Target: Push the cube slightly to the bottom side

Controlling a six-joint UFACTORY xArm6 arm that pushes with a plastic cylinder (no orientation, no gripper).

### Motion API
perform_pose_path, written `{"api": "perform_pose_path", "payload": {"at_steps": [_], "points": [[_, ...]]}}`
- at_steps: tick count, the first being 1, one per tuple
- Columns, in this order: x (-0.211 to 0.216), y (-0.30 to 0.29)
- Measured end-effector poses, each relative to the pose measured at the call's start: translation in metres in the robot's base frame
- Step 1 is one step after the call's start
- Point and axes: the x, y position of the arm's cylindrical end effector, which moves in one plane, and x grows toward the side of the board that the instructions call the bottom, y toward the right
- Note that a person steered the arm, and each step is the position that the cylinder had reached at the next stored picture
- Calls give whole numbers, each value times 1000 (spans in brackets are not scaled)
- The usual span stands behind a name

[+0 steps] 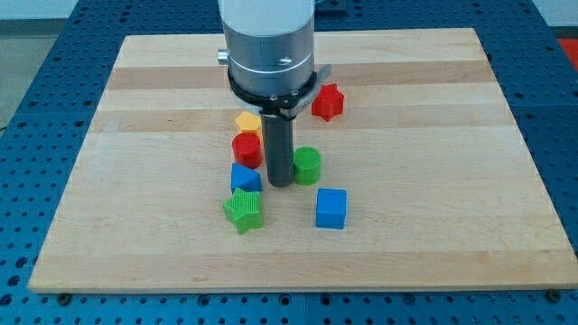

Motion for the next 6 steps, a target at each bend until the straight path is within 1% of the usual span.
{"api": "perform_pose_path", "payload": {"at_steps": [2, 3, 4, 5, 6], "points": [[0, 24], [-10, 45], [8, 46], [30, 62], [36, 62]]}}
